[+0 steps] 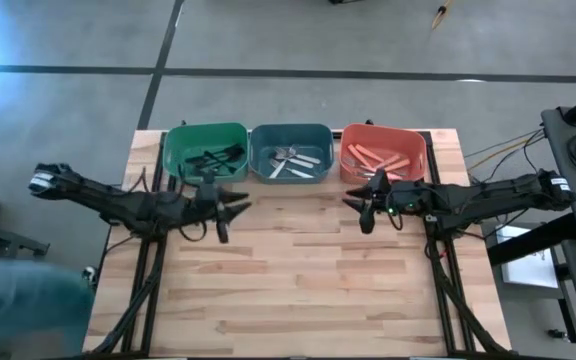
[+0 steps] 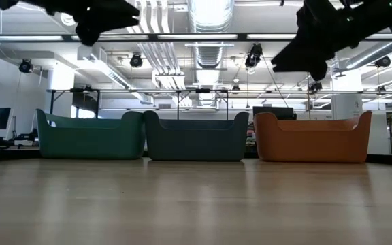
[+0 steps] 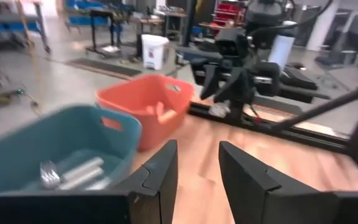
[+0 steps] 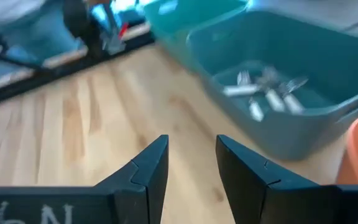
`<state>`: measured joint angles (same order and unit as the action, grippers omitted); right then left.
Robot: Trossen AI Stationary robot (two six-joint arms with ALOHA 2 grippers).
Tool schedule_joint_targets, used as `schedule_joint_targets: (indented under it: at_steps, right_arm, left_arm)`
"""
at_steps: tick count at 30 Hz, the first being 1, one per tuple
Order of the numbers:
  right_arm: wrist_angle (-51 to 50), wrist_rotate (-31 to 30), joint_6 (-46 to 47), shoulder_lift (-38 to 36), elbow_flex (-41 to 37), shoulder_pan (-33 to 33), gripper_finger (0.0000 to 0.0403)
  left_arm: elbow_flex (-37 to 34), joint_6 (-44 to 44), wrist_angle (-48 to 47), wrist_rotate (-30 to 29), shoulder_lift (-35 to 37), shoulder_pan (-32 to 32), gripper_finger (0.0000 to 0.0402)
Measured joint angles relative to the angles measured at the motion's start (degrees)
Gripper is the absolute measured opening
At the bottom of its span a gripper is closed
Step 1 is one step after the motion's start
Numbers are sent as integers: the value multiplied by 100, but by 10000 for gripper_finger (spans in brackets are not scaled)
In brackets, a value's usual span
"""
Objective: Sort silverware by color (type)
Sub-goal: Return to Home Position
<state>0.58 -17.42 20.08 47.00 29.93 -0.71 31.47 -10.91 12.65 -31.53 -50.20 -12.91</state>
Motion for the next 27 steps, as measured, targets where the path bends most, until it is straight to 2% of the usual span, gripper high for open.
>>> schedule_joint_targets:
  at_steps: [5,13,23,27]
  right_arm:
    - [43,348,107,0,-262,0,124]
    - [247,349,179,0,-688,0,125]
    - [2341,349,1001,0,-1969,0,114]
    - [2571,338,1140,0,-2151,0,109]
  left_arm:
    - [-459,-620,240,7,-56,-206,100]
    - [-1110,-1147,238,441,-56,-208,100]
    - [-1686,-1366,248,522,-56,-208,100]
    - [-1839,-1368,276,522,-62,-208,100]
